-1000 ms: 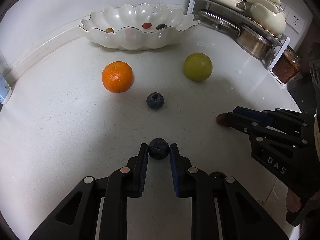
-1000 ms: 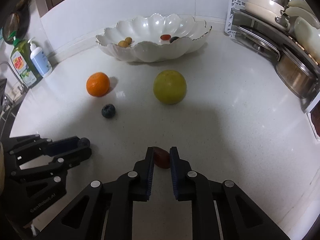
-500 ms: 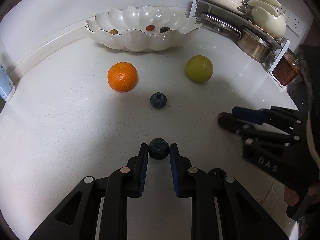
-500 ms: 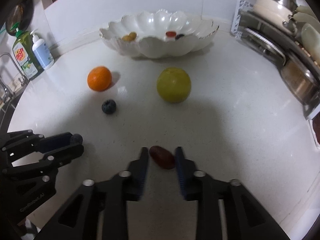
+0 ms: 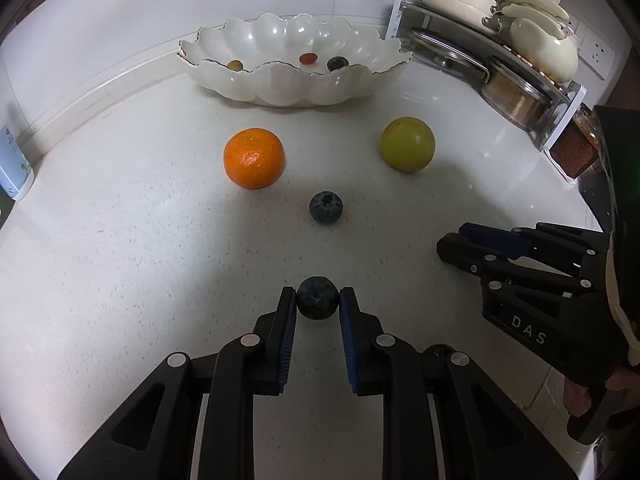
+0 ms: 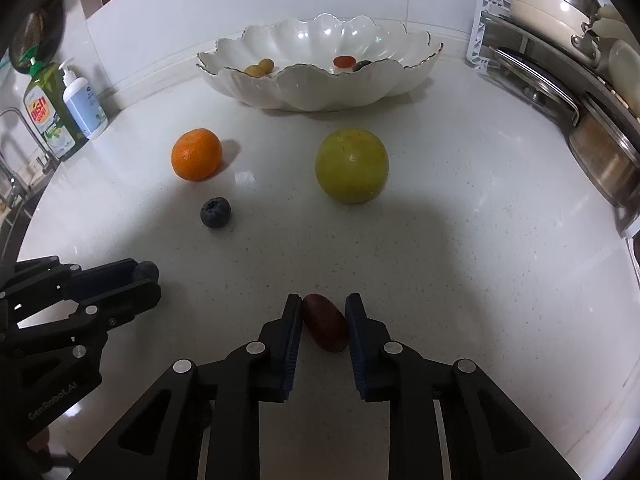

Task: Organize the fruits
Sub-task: 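Carry both held fruits up and over the white scalloped bowl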

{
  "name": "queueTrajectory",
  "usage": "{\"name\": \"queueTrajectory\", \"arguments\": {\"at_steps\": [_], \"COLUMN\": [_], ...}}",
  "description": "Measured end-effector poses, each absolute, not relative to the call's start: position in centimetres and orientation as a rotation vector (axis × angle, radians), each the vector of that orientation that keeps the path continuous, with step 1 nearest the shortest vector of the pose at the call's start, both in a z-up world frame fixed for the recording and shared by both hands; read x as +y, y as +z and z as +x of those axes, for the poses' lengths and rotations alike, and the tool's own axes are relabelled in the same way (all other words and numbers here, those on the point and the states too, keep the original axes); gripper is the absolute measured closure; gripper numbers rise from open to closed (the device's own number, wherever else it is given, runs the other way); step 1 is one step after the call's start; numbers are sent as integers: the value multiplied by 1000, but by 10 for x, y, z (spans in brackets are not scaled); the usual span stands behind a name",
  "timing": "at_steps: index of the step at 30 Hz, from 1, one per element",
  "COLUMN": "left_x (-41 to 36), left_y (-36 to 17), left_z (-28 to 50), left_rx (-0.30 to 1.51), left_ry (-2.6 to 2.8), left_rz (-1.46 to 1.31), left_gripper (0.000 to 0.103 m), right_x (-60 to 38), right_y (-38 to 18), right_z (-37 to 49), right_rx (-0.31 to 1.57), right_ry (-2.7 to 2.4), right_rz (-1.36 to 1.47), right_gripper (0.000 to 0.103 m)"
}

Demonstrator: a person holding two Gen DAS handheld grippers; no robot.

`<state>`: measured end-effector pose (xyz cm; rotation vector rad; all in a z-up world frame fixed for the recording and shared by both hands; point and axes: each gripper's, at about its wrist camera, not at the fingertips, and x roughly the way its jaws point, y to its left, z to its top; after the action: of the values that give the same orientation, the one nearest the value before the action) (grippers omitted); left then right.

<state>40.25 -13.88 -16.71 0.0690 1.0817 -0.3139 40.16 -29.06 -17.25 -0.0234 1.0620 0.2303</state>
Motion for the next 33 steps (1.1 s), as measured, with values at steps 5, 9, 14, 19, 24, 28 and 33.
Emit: {"name": "queueTrajectory", "arguments": {"at_steps": [5,9,14,19,24,28,33], "left_x": [-139,-138,-135,-134,-134,-132,-127], "left_y": [-164,-160,-152,-139,-120,-104,-91], "left_z": [403,403,404,405,404,406,410], "left_rx": [1076,1072,1056,1024,968,923,889], "left_ry": [-318,-319,-309,-301,-297,-285,-266], "left_rz": [66,58,57,62,68,66,54], "left_gripper": [80,80,80,80,80,80,80], "right_x": [-291,-292,-291,-289,-290,-292,-289], "right_y": [-166,-160,-151,-138,-122,-110,-94], "right_z": [399,399,396,393,392,394,396], "right_rx": [1044,1041,1020,989,949,913,854], "right_ry": [232,231,231,226,219,212,219], "right_rz": [-15,5,13,20,36,52,51], "right_gripper": [81,81,81,80,80,80,80]}}
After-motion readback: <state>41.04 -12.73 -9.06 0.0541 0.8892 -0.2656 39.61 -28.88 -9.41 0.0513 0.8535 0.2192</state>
